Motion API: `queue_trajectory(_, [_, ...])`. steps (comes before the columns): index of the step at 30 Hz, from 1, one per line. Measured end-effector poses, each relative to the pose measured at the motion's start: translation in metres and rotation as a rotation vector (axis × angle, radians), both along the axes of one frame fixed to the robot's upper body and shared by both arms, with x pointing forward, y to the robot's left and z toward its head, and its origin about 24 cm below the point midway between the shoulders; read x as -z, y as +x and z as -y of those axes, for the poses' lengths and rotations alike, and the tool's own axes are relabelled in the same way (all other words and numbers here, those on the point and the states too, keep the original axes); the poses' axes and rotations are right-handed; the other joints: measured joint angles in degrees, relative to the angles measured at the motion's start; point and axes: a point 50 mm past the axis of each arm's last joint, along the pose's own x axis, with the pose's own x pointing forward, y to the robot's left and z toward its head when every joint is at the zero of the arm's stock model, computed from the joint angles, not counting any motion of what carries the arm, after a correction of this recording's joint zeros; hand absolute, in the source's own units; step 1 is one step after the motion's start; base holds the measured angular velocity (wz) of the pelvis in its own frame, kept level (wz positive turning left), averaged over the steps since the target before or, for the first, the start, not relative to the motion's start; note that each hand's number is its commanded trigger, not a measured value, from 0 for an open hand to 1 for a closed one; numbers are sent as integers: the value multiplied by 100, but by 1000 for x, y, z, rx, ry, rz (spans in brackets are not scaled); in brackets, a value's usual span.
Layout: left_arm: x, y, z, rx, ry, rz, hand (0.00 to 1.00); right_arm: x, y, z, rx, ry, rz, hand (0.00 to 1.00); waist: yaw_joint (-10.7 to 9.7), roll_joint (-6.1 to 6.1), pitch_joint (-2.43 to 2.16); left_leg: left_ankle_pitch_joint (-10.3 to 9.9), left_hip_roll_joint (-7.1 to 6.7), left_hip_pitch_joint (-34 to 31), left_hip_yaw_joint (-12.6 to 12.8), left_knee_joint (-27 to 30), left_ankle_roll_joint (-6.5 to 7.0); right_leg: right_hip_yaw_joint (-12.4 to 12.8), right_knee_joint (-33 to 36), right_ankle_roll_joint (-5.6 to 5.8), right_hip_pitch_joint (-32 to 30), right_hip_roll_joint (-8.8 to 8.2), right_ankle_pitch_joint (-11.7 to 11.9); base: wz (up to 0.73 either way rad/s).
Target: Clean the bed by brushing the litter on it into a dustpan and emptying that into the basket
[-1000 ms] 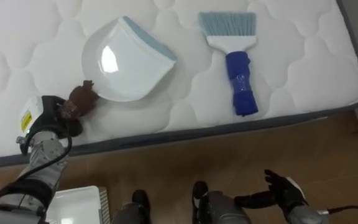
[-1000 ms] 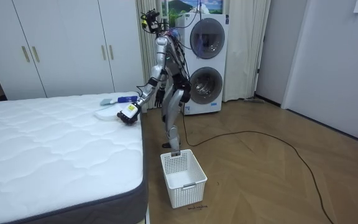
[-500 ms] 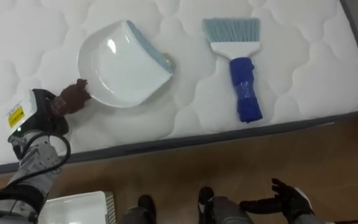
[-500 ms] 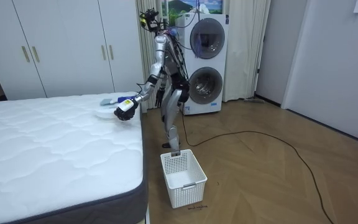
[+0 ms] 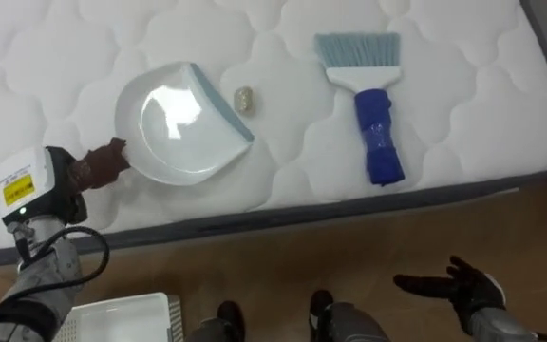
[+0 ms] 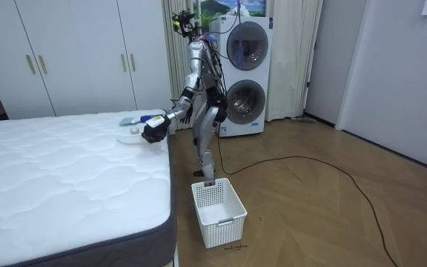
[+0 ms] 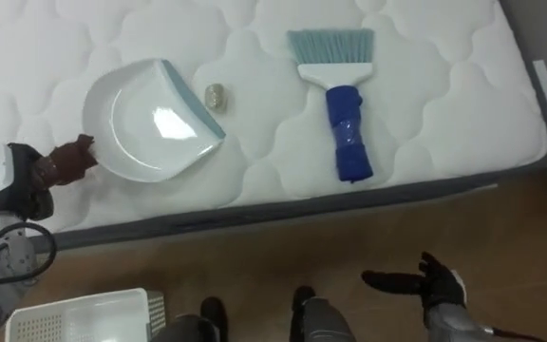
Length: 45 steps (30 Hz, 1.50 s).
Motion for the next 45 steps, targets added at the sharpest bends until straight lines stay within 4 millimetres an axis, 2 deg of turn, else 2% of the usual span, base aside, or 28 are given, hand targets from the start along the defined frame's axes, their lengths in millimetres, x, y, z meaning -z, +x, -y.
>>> queue_trajectory(7, [10, -14, -3, -17, 10, -24, 100, -26, 31, 1, 75, -71, 134, 0, -6, -204, -32, 19, -12, 145, 138, -167, 11, 123, -65, 18, 21, 3, 3, -8])
queue_trajectory(13, [13, -17, -3, -8, 14, -34, 100, -66, 61, -1, 92, -179, 311, 0, 9, -274, -27, 38, -43, 138, 186, -141, 44, 157, -60, 47, 12, -31, -7, 0])
queue_trajectory(15, [14, -18, -3, -11, 13, -39, 100, -86, 72, -5, 73, -253, 396, 0, -51, -280, -27, 49, -69, 137, 188, -165, 61, 165, -50, 73, 7, -53, -22, 7])
queue_trajectory(18, [15, -19, -3, -10, 11, -44, 100, -114, 83, -7, 98, -328, 515, 0, -32, -328, -26, 62, -85, 163, 267, -174, 80, 203, -7, 96, -11, -87, -37, 1])
queue_trajectory(23, [18, -22, -4, -24, 20, -82, 100, -140, 92, -11, 97, -446, 632, 0, -25, -397, -32, 62, -71, 221, 309, -148, 81, 190, 31, 97, 52, -103, -63, 0])
queue_trajectory(27, [21, -22, -3, -9, 17, -124, 100, -144, 95, -16, 54, -523, 649, 0, 24, -399, -29, 54, -60, 225, 300, -136, 87, 180, 28, 93, 67, -96, -61, 0])
queue_trajectory(33, [19, -17, -2, 8, -1, -148, 100, -137, 97, -25, -5, -489, 633, 0, 87, -393, 2, 45, -55, 208, 289, -176, 93, 163, 24, 94, 58, -92, -58, 2])
queue_trajectory(34, [18, -16, -2, 12, -1, -149, 100, -136, 97, -26, -11, -486, 628, 0, 100, -393, 10, 45, -56, 208, 289, -173, 93, 163, 24, 94, 55, -92, -58, 0])
queue_trajectory(36, [15, -9, 1, 34, -4, -159, 100, -126, 97, -21, -14, -472, 583, 0, 197, -365, 63, 45, -55, 181, 280, -164, 93, 144, 10, 91, 43, -92, -55, 0])
queue_trajectory(40, [8, -1, 3, 63, 1, -156, 100, -107, 92, -20, -63, -455, 490, 0, 301, -334, 81, 45, -49, 11, 237, -134, 92, 75, 26, 84, -88, -99, -53, 6])
queue_trajectory(41, [5, 3, 4, 73, 7, -152, 100, -104, 92, -20, -82, -453, 471, 0, 307, -288, 111, 46, -50, -47, 186, -123, 92, 16, 32, 80, -104, -106, -52, 15])
queue_trajectory(42, [4, 5, 4, 79, 10, -150, 100, -102, 95, -20, -107, -453, 451, 0, 309, -261, 129, 47, -50, -96, 170, -103, 93, -20, 35, 79, -125, -119, -51, 14])
queue_trajectory(45, [0, 11, 8, 100, 20, -140, 100, -106, 104, -21, -151, -459, 440, 0, 353, -239, 143, 47, -53, -202, 155, -22, 95, -22, 115, 78, -220, -137, -51, 4])
